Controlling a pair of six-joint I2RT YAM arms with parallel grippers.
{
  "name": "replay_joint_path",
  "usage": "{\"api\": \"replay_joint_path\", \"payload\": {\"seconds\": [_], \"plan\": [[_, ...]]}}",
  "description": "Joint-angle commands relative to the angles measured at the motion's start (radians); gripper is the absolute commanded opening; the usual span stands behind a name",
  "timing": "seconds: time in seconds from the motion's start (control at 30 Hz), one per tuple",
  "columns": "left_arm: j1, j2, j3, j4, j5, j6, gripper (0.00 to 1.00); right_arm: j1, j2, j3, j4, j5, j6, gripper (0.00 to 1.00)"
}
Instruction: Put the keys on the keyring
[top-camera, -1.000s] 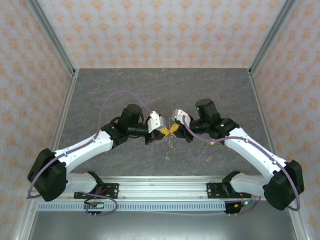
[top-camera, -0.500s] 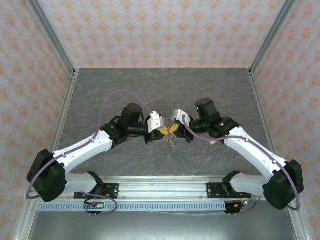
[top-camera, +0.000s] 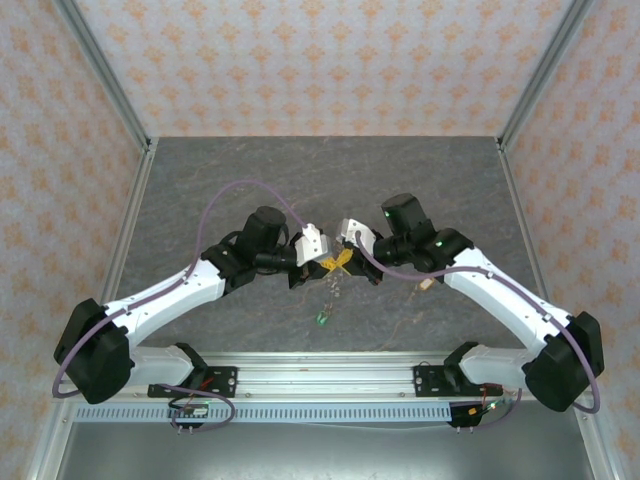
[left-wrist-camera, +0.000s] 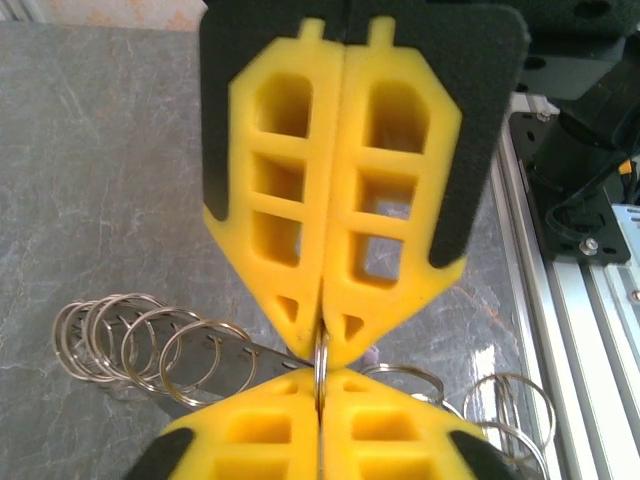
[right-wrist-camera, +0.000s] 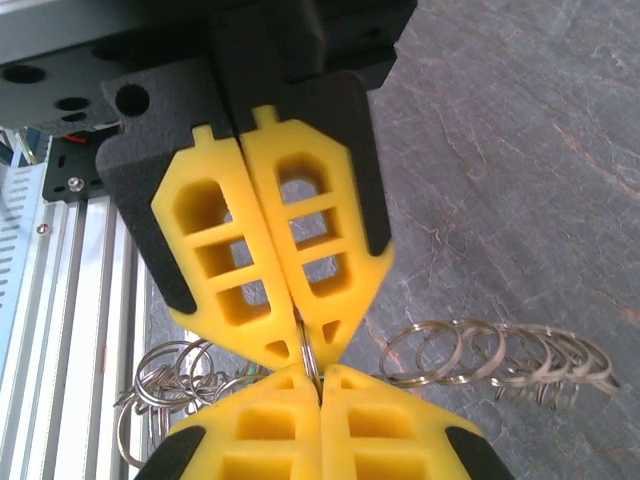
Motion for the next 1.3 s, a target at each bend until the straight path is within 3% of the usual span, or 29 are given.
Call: {"api": "replay_joint_path", "payload": {"seconds": [0.0, 0.13, 0.27, 0.47, 0.73, 0.87, 0.93, 1.07, 1.27], "plan": [[-0.011, 0.01, 0.037, -0.002, 0.007, 0.019, 0.0, 0.018, -0.005, 0.034, 0.013, -0.011, -0.015, 0.0], [-0.009, -0.013, 0.004, 0.055, 0.011, -0.01, 0.0, 0.012, -0.012, 0.005, 0.012, 0.023, -0.02, 0.06], [-0.003, -0.032, -0.027, 0.111, 0.035, -0.041, 0.0, -0.024, -0.013, -0.042, 0.02, -0.02, -0.017, 0.13], [0.007, -0.041, -0.046, 0.161, 0.08, -0.07, 0.0, -0.054, -0.048, -0.124, 0.156, -0.096, 0.041, 0.15], [0.008, -0.022, -0.04, 0.169, 0.129, -0.084, 0.0, -0.063, -0.054, -0.166, 0.277, -0.127, 0.105, 0.13], [0.009, -0.019, -0.035, 0.156, 0.115, -0.077, 0.0, -0.066, -0.066, -0.169, 0.298, -0.126, 0.122, 0.05], [0.009, -0.018, -0.033, 0.142, 0.1, -0.069, 0.0, -0.067, -0.068, -0.161, 0.284, -0.117, 0.118, 0.02], [0.007, -0.008, -0.007, 0.071, 0.064, -0.027, 0.11, -0.066, -0.064, -0.127, 0.23, -0.117, 0.101, 0.0], [0.003, 0.011, 0.04, -0.026, 0.031, 0.033, 0.13, -0.043, -0.043, -0.047, 0.078, -0.042, 0.029, 0.0]]}}
